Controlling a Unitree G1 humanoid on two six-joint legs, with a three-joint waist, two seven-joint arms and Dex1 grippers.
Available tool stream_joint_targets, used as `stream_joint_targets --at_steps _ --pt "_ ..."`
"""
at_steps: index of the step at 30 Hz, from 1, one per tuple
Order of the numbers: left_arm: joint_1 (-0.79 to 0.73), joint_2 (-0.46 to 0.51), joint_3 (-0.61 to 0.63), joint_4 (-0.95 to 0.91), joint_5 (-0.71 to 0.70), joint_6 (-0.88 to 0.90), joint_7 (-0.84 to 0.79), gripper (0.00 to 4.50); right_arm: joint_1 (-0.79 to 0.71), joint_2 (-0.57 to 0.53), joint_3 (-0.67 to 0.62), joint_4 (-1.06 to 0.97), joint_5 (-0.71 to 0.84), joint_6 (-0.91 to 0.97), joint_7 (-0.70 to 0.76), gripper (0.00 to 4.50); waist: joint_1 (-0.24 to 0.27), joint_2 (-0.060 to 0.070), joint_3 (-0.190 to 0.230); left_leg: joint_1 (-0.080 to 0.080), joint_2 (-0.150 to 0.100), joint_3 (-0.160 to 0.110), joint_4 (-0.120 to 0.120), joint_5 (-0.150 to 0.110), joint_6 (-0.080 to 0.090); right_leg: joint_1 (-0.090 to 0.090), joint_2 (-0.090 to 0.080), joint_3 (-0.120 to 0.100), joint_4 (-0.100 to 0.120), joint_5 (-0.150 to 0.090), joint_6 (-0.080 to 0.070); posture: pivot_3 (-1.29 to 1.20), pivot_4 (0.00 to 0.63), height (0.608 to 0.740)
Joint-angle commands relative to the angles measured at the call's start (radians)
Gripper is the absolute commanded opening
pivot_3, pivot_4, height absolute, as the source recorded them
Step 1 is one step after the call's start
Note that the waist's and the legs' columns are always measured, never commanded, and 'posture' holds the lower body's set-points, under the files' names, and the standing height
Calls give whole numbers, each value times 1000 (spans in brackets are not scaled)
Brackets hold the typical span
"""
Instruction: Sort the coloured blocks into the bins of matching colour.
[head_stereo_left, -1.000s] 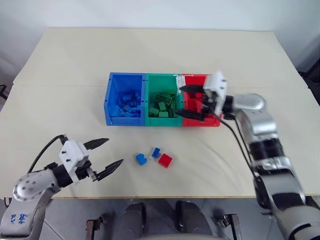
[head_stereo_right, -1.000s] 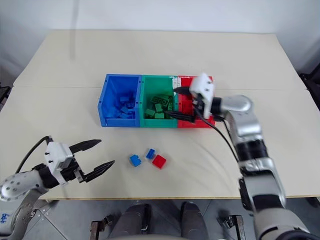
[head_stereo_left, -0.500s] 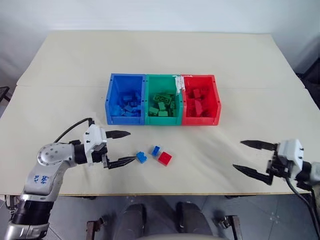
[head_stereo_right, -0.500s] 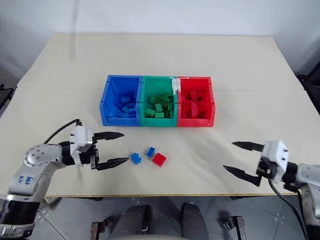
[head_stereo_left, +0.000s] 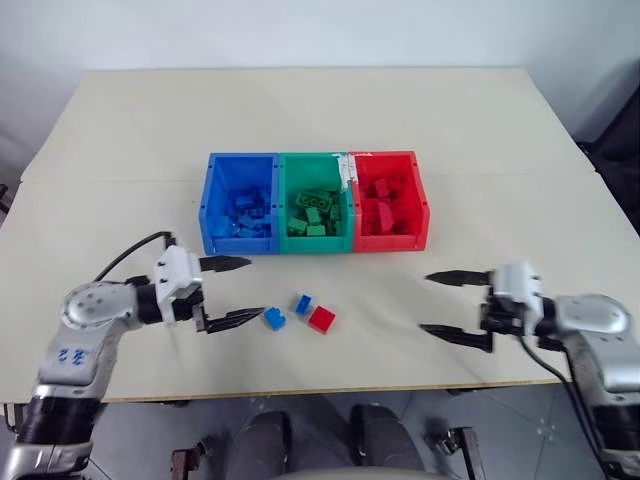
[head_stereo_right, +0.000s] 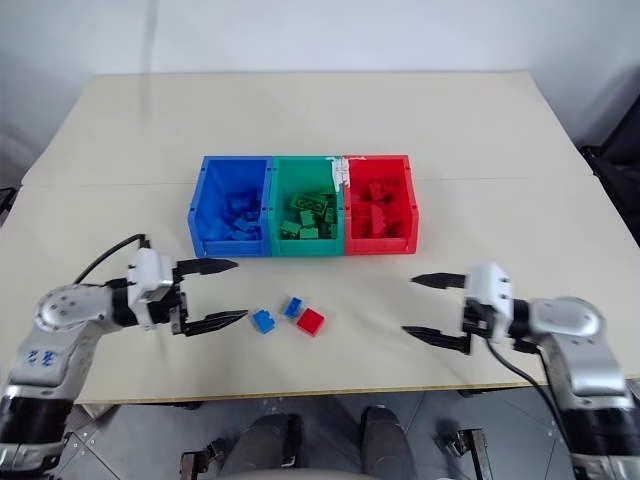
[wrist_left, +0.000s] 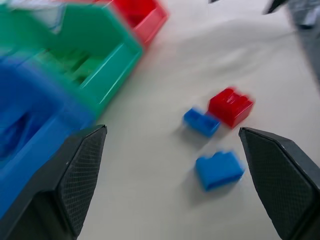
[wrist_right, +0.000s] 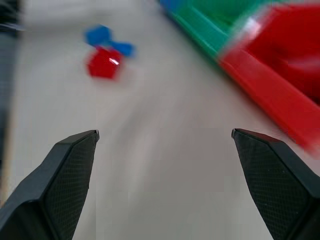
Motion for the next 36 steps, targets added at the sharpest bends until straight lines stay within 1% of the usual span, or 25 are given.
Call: stream_joint_targets --at_steps 1,3,5,9,11,15,18,20,23,24,25,28,30,33,36 --pt "101 11 80 -41 -3 -32 20 4500 -94 82 138 -76 -24 135 -90 4454 2 0 0 -1 0 1 0 0 0 -2 0 1 0 0 0 0 150 740" --pt "136 8 92 -63 -9 -21 34 4500 -112 97 172 -80 -37 157 -98 4454 14 0 0 -4 0 1 0 0 0 -5 0 0 1 0 0 0 150 740" --pt "197 -8 118 -95 -19 -37 44 4500 -134 133 244 -84 -72 188 -128 4454 30 0 0 -6 -2 -3 1 -1 2 -6 -2 -3 1 0 -1 0 150 740" --pt "276 -25 143 -180 -29 -12 89 4500 -148 188 317 -71 -133 200 -198 4454 32 0 0 -10 -7 -4 2 -3 5 -6 -10 -6 -1 0 -1 0 150 740" --pt "311 -35 154 -220 -39 4 112 4500 -146 209 339 -56 -166 213 -242 4454 28 0 0 -11 -9 -5 2 -3 5 -7 -13 -11 -1 0 -1 0 150 740" --pt "342 -43 153 -274 -49 22 133 4500 -119 219 354 -45 -195 176 -261 4454 29 0 0 -12 -10 -5 2 -3 6 -7 -13 -14 -2 0 -1 0 150 740" --pt "340 -46 147 -290 -50 32 142 4500 -107 225 362 -43 -205 154 -264 3816 29 0 0 -12 -9 -4 2 -3 6 -7 -11 -15 -1 0 -1 0 150 740" --pt "332 -45 142 -301 -54 39 145 4500 -104 227 357 -40 -212 148 -273 3140 29 0 0 -12 -9 -4 3 -3 6 -7 -7 -15 -1 0 -1 0 150 740" --pt "315 -40 138 -311 -64 52 146 4500 -98 206 324 -43 -202 146 -269 2135 30 0 0 -11 -9 -4 3 -3 6 -6 -6 -14 0 0 0 0 150 740" --pt "308 -39 135 -311 -66 54 146 4500 -94 196 311 -47 -197 148 -265 1718 30 0 0 -11 -9 -4 3 -3 6 -6 -6 -14 0 0 0 0 150 740" --pt "300 -39 132 -308 -66 56 145 4500 -90 185 296 -55 -182 161 -257 1461 30 0 0 -11 -9 -4 3 -3 6 -6 -6 -14 0 0 0 0 150 740" --pt "253 -47 111 -295 -59 55 155 4500 -95 143 218 -83 -102 193 -220 1470 34 0 0 -12 -9 -4 4 -3 6 -6 -6 -14 0 0 0 0 150 740" --pt "212 -47 91 -293 -57 84 174 4500 -136 120 147 -70 -54 215 -217 1470 32 0 0 -12 -9 -4 4 -3 6 -6 -6 -14 0 0 0 0 150 740" --pt "150 -60 57 -301 -72 113 187 4500 -256 94 53 28 -31 221 -244 1470 26 1 0 -12 -9 -4 6 -3 6 -6 -6 -14 0 1 1 0 150 740" --pt "98 -79 18 -304 -72 123 196 4500 -388 109 -6 164 -46 185 -299 1470 19 1 0 -11 -7 -2 7 -3 6 -6 -4 -14 1 1 1 0 150 740"
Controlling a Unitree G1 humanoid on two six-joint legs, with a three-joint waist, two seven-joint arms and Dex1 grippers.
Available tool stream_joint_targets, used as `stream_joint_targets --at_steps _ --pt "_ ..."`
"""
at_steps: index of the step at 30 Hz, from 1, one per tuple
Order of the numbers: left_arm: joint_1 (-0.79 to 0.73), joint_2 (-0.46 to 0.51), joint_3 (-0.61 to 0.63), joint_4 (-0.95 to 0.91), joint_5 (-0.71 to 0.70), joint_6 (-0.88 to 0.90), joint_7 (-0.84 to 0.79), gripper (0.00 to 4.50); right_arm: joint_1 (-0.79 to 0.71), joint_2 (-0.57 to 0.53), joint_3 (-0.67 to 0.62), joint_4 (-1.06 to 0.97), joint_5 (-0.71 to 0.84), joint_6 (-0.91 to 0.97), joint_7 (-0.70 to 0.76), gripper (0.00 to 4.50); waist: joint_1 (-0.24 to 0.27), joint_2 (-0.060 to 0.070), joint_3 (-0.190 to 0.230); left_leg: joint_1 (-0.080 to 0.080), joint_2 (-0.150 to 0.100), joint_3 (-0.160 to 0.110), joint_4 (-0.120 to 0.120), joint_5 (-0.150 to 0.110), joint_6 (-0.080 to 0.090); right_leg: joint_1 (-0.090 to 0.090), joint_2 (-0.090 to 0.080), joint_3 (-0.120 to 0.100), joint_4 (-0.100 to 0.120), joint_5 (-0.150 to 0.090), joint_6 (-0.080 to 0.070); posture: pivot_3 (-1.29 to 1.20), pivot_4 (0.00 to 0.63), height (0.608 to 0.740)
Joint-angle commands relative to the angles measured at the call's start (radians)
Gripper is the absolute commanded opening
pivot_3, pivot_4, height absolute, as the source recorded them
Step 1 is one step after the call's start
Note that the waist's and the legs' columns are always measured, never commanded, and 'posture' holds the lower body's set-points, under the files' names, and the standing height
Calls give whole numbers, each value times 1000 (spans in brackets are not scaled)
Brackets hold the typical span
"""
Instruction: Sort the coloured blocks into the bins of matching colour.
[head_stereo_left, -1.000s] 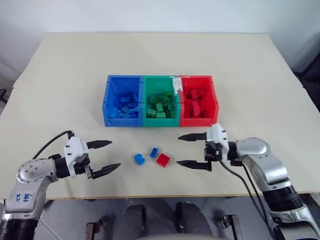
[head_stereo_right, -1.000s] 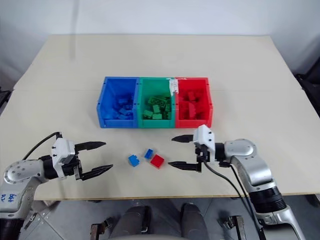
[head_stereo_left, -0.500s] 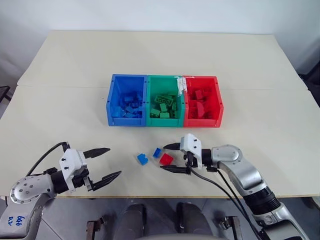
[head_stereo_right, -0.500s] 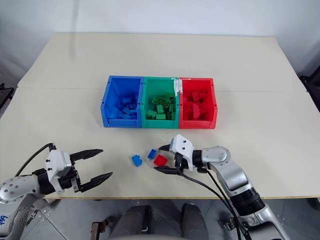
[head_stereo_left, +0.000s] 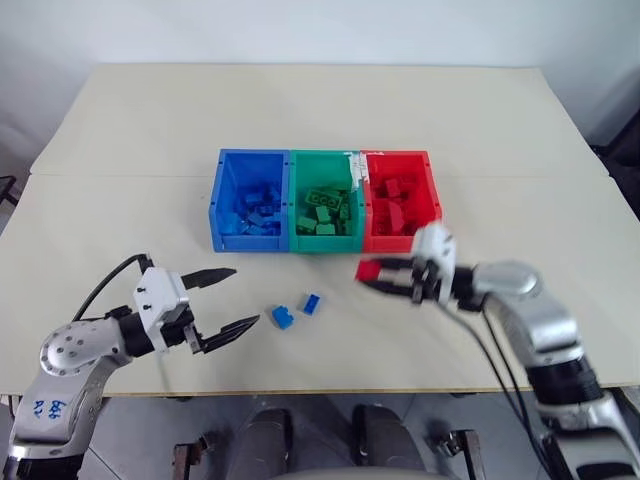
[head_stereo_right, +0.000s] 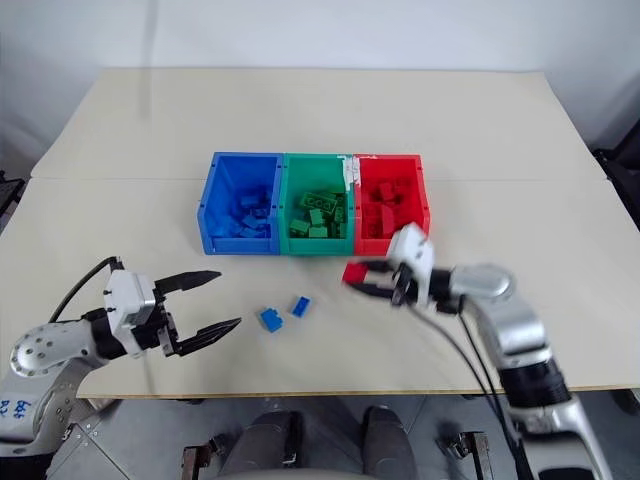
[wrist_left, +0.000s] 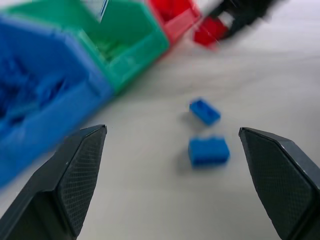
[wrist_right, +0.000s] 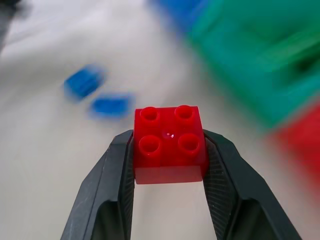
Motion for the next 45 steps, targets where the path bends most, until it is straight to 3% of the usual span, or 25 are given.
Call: stream_joint_targets --at_steps 1,5,9,14,18,26,35,45 --pt "-50 -20 -37 -31 -16 9 16 4500 -126 10 -66 144 -15 -63 -60 1470 -2 0 0 0 1 0 0 0 0 0 1 0 0 0 0 0 150 740" --pt "-99 -42 -52 -25 -7 11 41 4500 -274 31 -75 366 -92 -161 -146 1470 -11 0 0 0 2 0 0 1 -2 0 3 0 3 0 0 0 150 740" --pt "-104 -47 -47 -37 -18 24 60 4500 -334 42 -59 486 -119 -213 -126 2832 -14 0 0 -1 2 1 0 0 -1 -1 3 0 2 0 0 0 150 740" --pt "-59 -30 -13 -50 -27 40 61 4500 -307 7 -86 450 -68 -261 6 4457 -14 0 0 -3 1 2 0 0 0 -2 2 0 2 0 0 0 150 740" --pt "18 4 70 20 -13 -19 14 4500 -124 -86 -141 294 86 -301 308 4457 -5 1 0 -3 2 0 -1 0 0 -1 3 -1 0 0 0 0 150 740" --pt "139 94 195 245 24 -171 -137 4500 133 -188 -181 43 235 -230 506 4457 -5 3 2 -1 3 2 2 -1 1 0 2 1 -3 0 0 0 150 740" --pt "160 179 197 356 58 -277 -249 4500 253 -246 -181 59 282 -363 590 4457 -12 4 2 0 3 2 0 -2 0 0 -9 -2 -3 1 -1 0 150 740" --pt "26 110 -19 89 19 0 -113 4500 288 -249 -201 98 294 -426 565 4457 -5 4 3 0 -1 2 2 -3 2 1 -10 -4 -2 1 0 0 150 740"
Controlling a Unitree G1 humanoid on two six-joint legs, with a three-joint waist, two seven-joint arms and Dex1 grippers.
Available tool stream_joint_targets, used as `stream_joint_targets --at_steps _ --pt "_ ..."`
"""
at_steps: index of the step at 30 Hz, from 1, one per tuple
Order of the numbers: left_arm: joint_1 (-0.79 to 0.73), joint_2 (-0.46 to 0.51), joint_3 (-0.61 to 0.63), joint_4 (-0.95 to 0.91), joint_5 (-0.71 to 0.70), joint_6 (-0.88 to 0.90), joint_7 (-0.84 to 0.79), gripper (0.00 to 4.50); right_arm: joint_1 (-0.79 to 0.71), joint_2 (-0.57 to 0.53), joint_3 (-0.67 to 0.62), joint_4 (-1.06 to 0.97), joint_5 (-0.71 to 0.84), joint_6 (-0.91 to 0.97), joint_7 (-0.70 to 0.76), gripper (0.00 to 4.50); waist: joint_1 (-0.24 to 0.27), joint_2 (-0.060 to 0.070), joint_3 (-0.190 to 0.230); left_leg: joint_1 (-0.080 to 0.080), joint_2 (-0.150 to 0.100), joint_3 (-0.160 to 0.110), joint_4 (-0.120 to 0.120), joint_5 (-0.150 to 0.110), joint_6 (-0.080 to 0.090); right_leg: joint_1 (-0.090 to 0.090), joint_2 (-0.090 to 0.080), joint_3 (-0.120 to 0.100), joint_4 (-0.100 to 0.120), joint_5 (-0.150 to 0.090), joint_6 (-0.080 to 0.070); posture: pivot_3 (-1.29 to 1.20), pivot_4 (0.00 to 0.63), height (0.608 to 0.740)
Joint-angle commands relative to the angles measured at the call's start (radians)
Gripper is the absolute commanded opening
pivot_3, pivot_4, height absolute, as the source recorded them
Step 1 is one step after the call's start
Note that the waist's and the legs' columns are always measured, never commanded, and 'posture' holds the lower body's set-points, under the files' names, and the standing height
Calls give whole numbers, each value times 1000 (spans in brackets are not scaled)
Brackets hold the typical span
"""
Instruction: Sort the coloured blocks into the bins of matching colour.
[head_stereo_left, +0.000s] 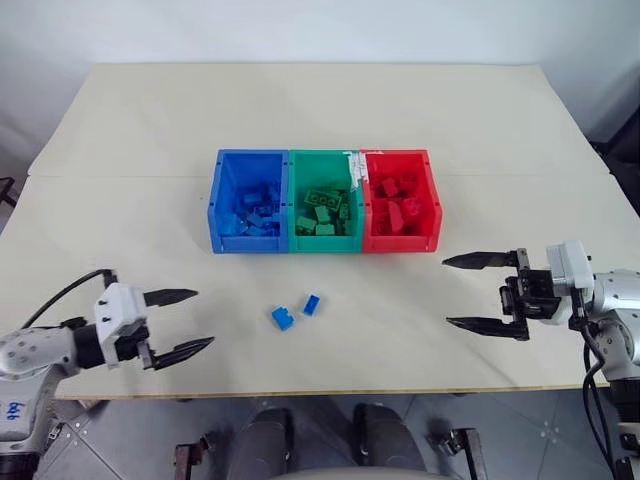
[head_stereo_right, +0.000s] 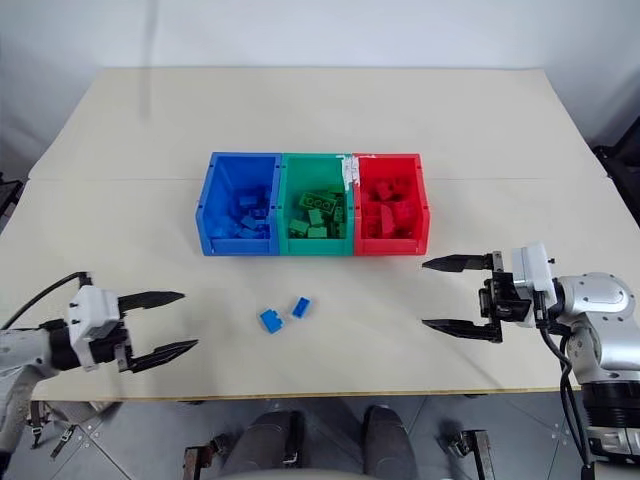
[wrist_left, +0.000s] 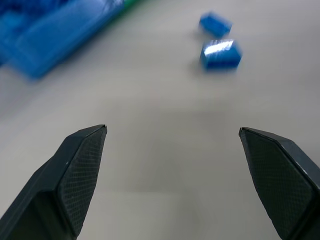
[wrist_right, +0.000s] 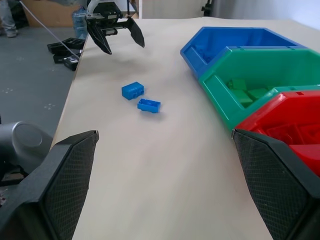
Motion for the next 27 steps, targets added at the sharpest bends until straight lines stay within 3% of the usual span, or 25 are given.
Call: stream_joint_targets --at_steps 1,6,14,20,27 --pt "-29 -23 -88 -131 -1 103 70 4500 13 -6 -46 -24 11 -15 40 4457 0 0 0 0 0 0 0 0 0 0 0 0 0 0 0 0 150 740" --pt "-83 -82 -224 -161 80 129 140 4500 44 13 -52 -76 12 -1 -2 4457 3 0 0 0 0 1 1 0 0 0 6 1 1 0 1 0 150 740" --pt "-157 -131 -333 -107 187 162 214 4500 56 35 -46 -161 12 46 -58 4457 18 0 0 0 2 2 5 0 0 0 10 4 2 1 1 0 150 740" --pt "-161 -170 -367 -79 218 162 244 4500 53 53 -44 -197 8 67 -89 4457 23 0 0 0 2 1 5 0 0 1 9 3 2 1 1 0 150 740" --pt "-148 -168 -312 -83 181 126 215 4500 64 56 -39 -203 4 73 -92 4457 21 0 0 0 1 1 5 0 0 1 7 3 2 1 1 0 150 740"
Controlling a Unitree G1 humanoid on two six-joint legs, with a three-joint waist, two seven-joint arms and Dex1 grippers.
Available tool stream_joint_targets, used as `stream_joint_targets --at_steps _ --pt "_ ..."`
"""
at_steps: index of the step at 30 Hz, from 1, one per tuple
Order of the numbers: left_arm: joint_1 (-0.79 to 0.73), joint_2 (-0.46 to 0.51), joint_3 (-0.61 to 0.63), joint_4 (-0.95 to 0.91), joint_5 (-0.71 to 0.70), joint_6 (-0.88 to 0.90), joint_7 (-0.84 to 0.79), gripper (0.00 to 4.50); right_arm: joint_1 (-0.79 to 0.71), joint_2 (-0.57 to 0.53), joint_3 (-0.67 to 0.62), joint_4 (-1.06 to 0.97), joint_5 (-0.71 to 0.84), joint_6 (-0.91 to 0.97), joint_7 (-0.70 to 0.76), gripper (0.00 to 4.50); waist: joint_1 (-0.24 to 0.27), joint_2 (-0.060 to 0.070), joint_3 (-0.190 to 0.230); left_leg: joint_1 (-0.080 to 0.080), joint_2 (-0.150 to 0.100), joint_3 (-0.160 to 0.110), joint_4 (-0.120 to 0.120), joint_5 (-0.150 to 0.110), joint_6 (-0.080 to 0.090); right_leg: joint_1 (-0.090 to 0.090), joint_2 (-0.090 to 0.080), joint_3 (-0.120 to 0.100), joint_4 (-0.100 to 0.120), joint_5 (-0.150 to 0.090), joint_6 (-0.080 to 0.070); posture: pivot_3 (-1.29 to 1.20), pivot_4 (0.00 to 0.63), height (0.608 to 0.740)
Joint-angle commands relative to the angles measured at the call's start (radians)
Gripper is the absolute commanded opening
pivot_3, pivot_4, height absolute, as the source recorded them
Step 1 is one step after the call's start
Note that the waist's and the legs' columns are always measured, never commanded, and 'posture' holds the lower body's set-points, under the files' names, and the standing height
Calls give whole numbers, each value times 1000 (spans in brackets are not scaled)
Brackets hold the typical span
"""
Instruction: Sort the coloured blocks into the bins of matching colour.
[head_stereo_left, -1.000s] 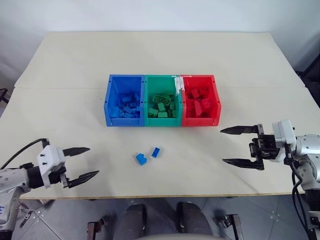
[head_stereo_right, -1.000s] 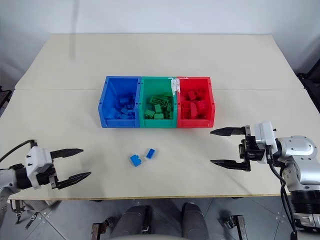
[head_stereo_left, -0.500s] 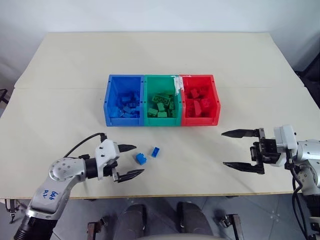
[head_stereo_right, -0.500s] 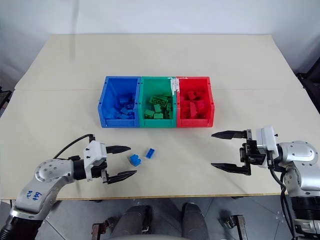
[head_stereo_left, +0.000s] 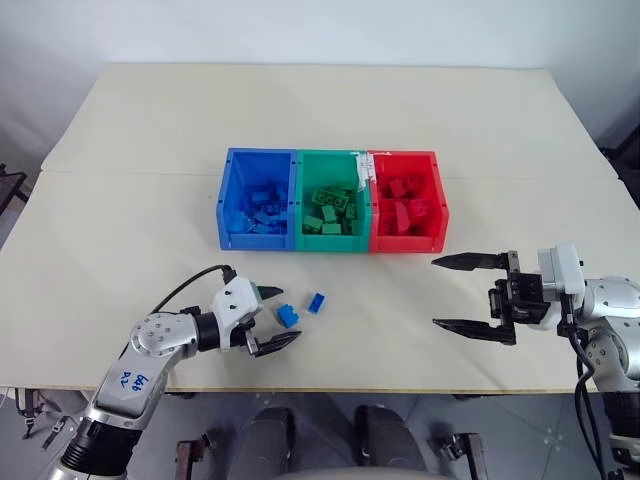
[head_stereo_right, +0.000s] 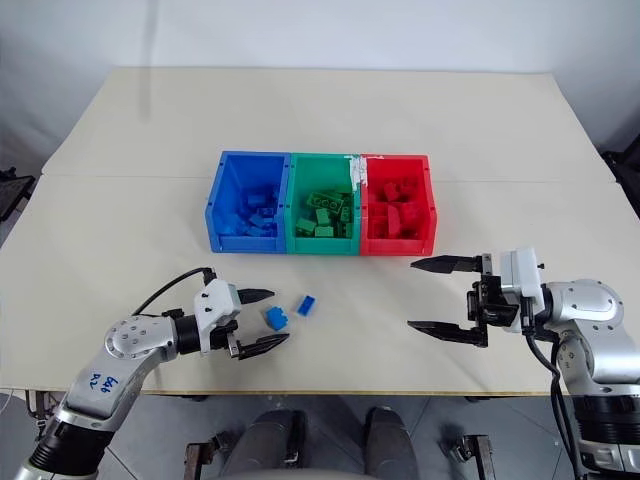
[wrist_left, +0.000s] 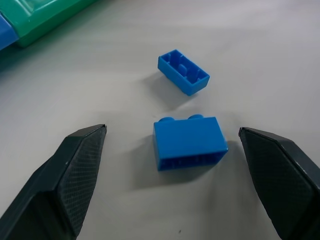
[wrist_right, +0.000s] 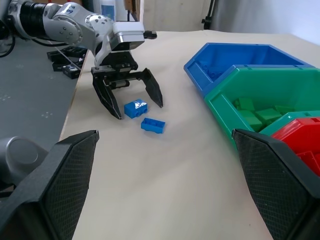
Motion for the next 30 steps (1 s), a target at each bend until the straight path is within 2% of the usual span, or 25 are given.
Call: stream_joint_targets --at_steps 1,7,11,17,30 --pt "9 12 39 1 -27 -29 -24 4500 5 5 -12 -33 7 6 2 4457 -1 0 0 0 0 0 0 0 0 0 0 0 0 0 0 0 150 740" --pt "-98 21 36 18 -28 -71 -80 4500 3 1 3 -1 -6 10 25 4457 1 0 0 0 0 0 0 0 0 0 0 0 0 0 0 0 150 740" --pt "-193 29 -47 36 13 -58 -131 4500 15 4 1 11 -15 5 39 4457 5 0 0 -1 -1 0 1 0 1 0 0 -1 0 1 1 0 150 740" --pt "-319 -2 -176 102 118 -38 -124 4500 51 9 -14 -9 -14 4 32 4457 6 0 0 -1 0 1 1 0 1 0 3 0 -1 1 2 0 150 740" --pt "-396 -26 -255 197 168 -9 -182 4500 94 8 -39 -24 -8 -4 20 4457 9 0 0 -1 1 2 3 1 1 0 5 1 0 1 2 0 150 740"
